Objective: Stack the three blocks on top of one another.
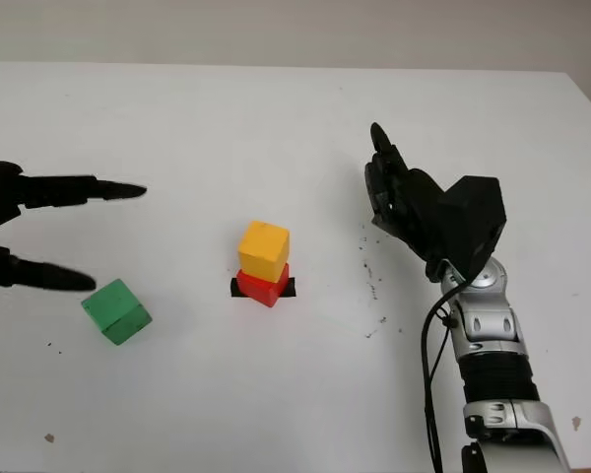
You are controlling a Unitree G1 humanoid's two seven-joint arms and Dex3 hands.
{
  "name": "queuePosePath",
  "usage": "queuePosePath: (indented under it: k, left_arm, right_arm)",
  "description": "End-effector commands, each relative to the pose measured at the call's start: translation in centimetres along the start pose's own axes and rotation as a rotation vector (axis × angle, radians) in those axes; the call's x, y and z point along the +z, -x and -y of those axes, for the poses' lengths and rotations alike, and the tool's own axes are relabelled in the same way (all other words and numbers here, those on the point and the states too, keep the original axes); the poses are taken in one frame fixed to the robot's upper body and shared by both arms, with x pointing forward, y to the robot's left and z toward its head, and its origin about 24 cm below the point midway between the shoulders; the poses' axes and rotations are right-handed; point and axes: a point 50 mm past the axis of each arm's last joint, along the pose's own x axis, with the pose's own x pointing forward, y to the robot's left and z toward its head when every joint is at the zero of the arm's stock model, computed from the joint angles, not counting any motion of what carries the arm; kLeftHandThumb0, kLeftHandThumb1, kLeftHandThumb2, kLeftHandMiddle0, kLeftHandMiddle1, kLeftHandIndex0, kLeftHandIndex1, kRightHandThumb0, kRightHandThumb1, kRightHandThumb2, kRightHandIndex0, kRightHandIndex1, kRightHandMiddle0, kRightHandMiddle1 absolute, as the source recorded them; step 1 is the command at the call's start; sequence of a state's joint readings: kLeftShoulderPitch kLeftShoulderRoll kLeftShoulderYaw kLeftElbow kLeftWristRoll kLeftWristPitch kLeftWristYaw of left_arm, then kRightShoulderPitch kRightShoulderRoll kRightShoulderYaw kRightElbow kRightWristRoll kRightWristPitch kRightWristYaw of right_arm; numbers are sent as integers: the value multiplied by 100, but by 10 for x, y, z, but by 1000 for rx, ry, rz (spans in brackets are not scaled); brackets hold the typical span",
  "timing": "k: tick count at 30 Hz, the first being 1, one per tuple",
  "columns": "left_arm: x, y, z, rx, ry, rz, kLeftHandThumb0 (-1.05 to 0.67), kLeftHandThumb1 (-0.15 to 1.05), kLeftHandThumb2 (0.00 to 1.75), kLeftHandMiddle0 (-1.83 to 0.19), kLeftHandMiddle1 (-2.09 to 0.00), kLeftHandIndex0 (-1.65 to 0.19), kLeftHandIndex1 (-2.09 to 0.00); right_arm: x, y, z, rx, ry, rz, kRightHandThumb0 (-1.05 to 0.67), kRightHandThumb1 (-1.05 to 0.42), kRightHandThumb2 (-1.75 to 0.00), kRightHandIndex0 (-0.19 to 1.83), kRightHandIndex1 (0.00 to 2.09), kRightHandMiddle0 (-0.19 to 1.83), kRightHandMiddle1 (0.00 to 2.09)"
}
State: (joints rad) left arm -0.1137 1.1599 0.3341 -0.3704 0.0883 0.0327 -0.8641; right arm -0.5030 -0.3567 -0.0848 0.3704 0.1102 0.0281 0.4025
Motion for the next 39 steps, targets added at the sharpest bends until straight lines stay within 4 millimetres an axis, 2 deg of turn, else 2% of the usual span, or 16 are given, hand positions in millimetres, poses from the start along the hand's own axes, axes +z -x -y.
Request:
queuePosePath:
  k: [1, 11, 19, 28, 36, 37, 38, 39]
  left_arm:
    - [7, 1, -2, -50, -77, -7, -64, 74, 3, -4, -3, -29, -6]
    - [15, -1, 10, -118, -193, -18, -59, 73, 5, -1, -4, -31, -5]
    - [17, -15, 24, -99, -241, 0, -56, 76, 6, 1, -5, -33, -6]
    - [18, -31, 41, -72, -311, 39, -59, 80, 7, -5, -7, -45, -11]
    - [22, -35, 53, -37, -361, 64, -60, 84, 7, -13, -9, -61, -20]
    - [22, -36, 54, -32, -367, 62, -58, 83, 6, -16, -8, -59, -37]
    - [22, -36, 54, -27, -374, 61, -57, 83, 6, -20, -8, -50, -63]
    - [22, -36, 55, -24, -380, 60, -55, 83, 6, -22, -7, -46, -78]
  right_arm:
    - [3, 2, 1, -13, -12, 29, -76, -105, -81, -19, 0, -19, 0]
    - [2, 1, 3, -24, -67, 9, -75, -105, -83, -19, 0, -19, 0]
    - [2, 2, 3, -22, -74, 10, -74, -105, -80, -19, 0, -19, 0]
    - [2, 5, 1, -19, -82, 7, -75, -105, -78, -19, 0, -19, 0]
    - [2, 5, 0, -7, -102, -3, -73, -105, -78, -19, 0, -19, 0]
    - [2, 5, 0, -3, -102, -5, -73, -105, -78, -19, 0, -19, 0]
    - [2, 5, 0, 1, -99, -6, -73, -105, -78, -19, 0, -19, 0]
    - [2, 6, 0, 6, -95, -7, -73, -105, -79, -19, 0, -19, 0]
